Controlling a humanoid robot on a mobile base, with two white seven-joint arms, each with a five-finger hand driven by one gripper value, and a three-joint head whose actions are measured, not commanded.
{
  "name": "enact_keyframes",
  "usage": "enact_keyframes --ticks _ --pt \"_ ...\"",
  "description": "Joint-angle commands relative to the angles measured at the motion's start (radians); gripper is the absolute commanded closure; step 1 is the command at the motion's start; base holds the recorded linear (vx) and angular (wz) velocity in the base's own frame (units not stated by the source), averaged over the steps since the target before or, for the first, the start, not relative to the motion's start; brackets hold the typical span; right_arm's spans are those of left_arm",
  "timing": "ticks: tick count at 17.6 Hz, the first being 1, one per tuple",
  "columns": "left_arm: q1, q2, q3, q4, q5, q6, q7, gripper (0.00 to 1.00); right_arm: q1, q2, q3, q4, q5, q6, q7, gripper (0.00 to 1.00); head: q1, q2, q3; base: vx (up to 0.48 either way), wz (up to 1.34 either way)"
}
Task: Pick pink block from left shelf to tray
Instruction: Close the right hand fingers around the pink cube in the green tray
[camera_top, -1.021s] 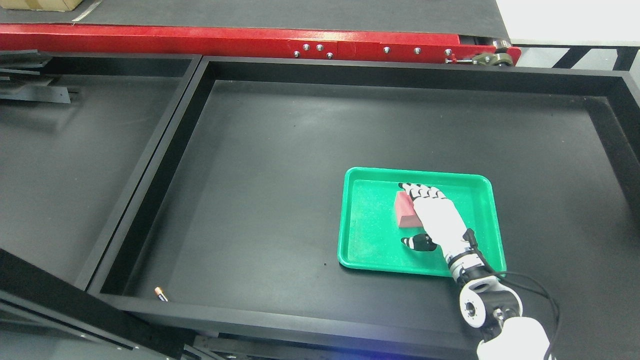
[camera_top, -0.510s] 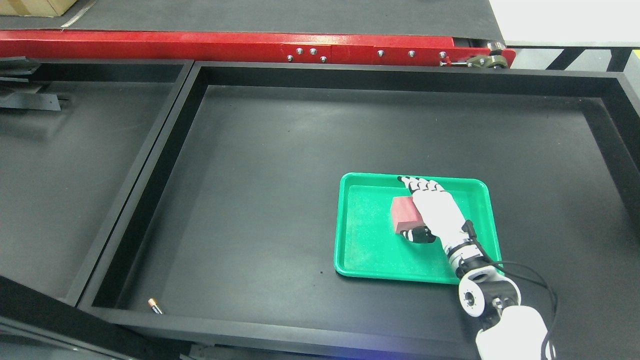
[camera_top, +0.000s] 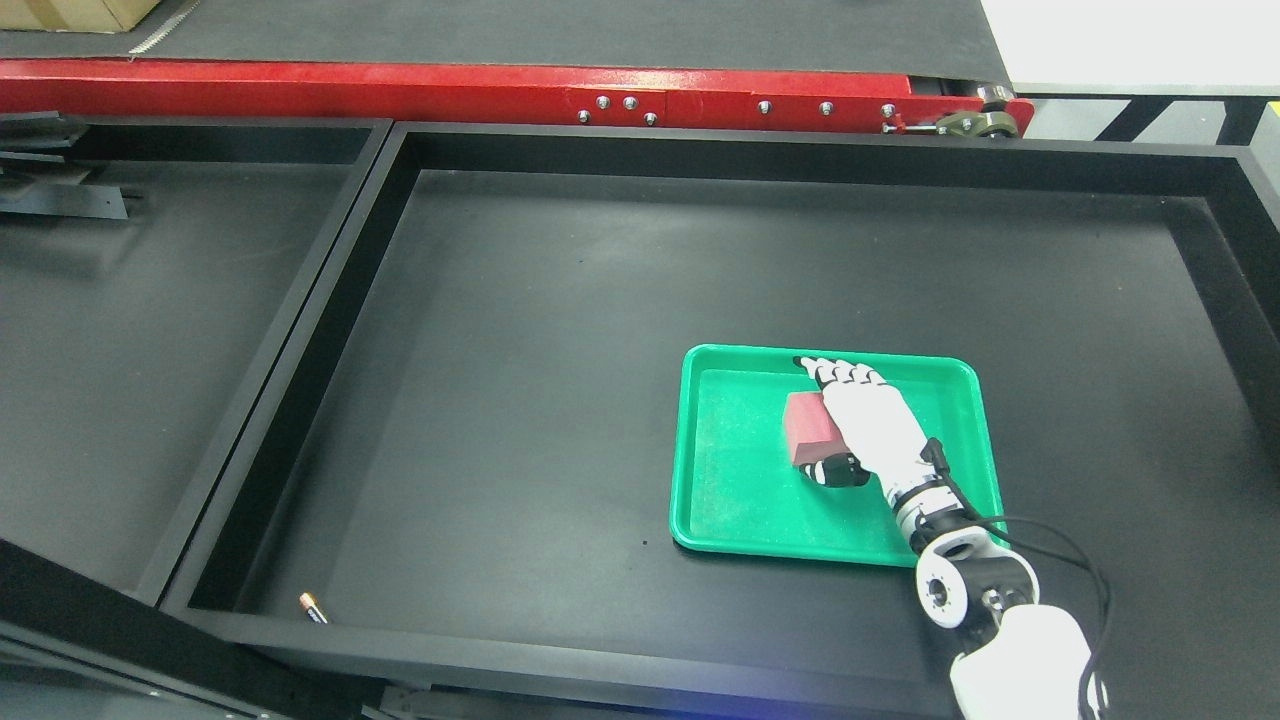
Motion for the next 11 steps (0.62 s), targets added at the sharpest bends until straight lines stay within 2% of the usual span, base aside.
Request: enact_keyframes --ticks 1,8,11 --pt "0.020 0.017 0.000 -0.017 0.000 0.001 0.000 0.00 0.002 -0.017 -0.002 0.028 -0.001 0.003 0.019 0.00 0.0000 0.000 0.000 0.000 0.00" --pt "0.020 0.017 0.000 -0.017 0.000 0.001 0.000 0.00 0.002 -0.017 -0.002 0.032 0.000 0.004 0.034 0.01 0.0000 0.000 0.000 0.000 0.00" --pt "0.020 0.017 0.000 -0.017 0.000 0.001 0.000 0.00 -0.001 -0.017 -0.023 0.034 0.002 0.006 0.031 0.06 0.0000 0.000 0.000 0.000 0.00"
